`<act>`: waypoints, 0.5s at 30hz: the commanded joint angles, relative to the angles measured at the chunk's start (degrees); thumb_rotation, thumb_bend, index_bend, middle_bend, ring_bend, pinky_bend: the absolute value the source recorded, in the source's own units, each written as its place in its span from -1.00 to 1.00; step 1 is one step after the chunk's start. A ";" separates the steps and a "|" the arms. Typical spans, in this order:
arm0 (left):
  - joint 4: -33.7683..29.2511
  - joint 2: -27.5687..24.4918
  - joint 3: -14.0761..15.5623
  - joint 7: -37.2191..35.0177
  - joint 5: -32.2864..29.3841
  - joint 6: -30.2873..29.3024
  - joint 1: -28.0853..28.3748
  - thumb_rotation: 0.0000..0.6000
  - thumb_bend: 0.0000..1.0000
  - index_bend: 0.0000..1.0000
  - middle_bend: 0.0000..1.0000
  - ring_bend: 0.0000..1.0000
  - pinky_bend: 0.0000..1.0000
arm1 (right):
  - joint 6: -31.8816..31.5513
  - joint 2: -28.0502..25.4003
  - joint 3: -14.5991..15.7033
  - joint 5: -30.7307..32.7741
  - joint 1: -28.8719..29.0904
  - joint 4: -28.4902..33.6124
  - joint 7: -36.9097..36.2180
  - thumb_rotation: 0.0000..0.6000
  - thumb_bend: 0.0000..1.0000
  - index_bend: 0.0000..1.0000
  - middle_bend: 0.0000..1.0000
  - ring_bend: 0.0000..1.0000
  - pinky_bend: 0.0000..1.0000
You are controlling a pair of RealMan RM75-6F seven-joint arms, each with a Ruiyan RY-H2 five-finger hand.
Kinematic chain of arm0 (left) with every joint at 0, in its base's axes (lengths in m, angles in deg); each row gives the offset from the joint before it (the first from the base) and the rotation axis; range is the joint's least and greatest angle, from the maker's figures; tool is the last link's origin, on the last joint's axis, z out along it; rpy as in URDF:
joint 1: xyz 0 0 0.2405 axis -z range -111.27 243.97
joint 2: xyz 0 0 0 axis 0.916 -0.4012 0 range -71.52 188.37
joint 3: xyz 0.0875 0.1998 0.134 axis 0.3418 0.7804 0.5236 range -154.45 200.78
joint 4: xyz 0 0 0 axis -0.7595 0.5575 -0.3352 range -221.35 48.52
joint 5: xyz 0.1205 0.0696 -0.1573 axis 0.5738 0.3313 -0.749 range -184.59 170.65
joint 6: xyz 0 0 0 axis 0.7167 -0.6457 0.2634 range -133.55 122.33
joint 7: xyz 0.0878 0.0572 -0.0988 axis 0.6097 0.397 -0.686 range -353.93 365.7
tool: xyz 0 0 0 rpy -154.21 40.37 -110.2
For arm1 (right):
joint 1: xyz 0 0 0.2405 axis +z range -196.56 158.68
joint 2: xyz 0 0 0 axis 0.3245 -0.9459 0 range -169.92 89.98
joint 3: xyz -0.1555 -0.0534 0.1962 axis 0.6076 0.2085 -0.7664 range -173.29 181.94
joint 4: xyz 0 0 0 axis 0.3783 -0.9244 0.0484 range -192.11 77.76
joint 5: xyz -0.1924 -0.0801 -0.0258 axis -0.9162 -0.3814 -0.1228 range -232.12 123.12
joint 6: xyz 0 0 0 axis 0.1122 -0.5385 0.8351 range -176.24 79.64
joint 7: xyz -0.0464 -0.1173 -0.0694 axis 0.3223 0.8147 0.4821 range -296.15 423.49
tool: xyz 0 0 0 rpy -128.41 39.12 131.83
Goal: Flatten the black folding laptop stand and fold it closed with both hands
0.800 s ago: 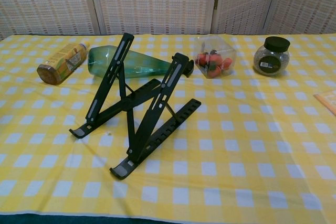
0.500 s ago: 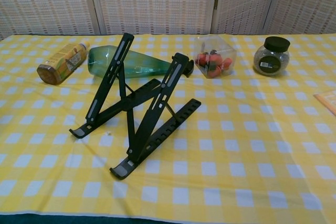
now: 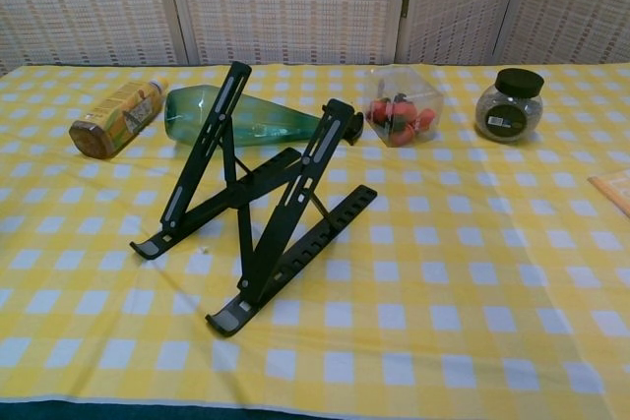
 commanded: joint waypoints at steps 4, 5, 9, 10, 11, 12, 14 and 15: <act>0.02 0.13 -0.25 0.33 -0.38 0.62 0.41 1.00 -0.31 -0.89 -1.00 -1.00 -1.00 | 2.01 0.90 0.42 0.06 1.21 -0.49 -1.88 1.00 -0.26 -1.00 -0.95 -0.93 -0.99; -0.01 0.18 -0.28 0.39 -0.43 0.73 0.48 1.00 -0.31 -0.89 -1.00 -1.00 -1.00 | 2.47 1.01 0.48 -0.05 1.55 -0.41 -2.27 1.00 -0.26 -1.00 -0.95 -0.93 -0.99; -0.11 0.47 -0.18 0.64 -0.30 1.22 0.78 1.00 -0.31 -0.89 -1.00 -1.00 -1.00 | 5.05 1.45 0.48 -0.69 3.75 0.20 -5.26 1.00 -0.26 -1.00 -0.95 -0.92 -0.99; -0.16 0.53 -0.12 0.77 -0.22 1.39 0.89 1.00 -0.31 -0.89 -1.00 -1.00 -1.00 | 6.14 1.63 0.50 -1.04 4.72 0.49 -6.94 1.00 -0.26 -1.00 -0.95 -0.92 -0.99; -0.18 0.59 -0.09 0.87 -0.15 1.44 0.93 1.00 -0.31 -0.89 -1.00 -1.00 -1.00 | 7.07 1.77 0.55 -1.32 5.53 0.75 -8.52 1.00 -0.26 -1.00 -0.95 -0.92 -0.99; -0.20 0.64 -0.07 0.95 -0.08 1.48 0.99 1.00 -0.31 -0.89 -1.00 -1.00 -1.00 | 8.09 1.90 0.60 -1.57 6.40 1.04 -10.19 1.00 -0.26 -1.00 -0.95 -0.91 -0.99; -0.29 0.66 -0.06 1.15 0.15 1.54 1.13 1.00 -0.31 -0.89 -1.00 -1.00 -1.00 | 10.69 2.28 0.78 -2.27 8.64 1.63 -14.36 1.00 -0.26 -1.00 -0.95 -0.91 -0.99; -0.38 0.64 -0.03 1.30 0.34 1.54 1.20 1.00 -0.31 -0.89 -1.00 -1.00 -1.00 | 12.20 2.59 0.86 -2.51 9.97 1.96 -17.25 1.00 -0.26 -1.00 -0.95 -0.90 -0.99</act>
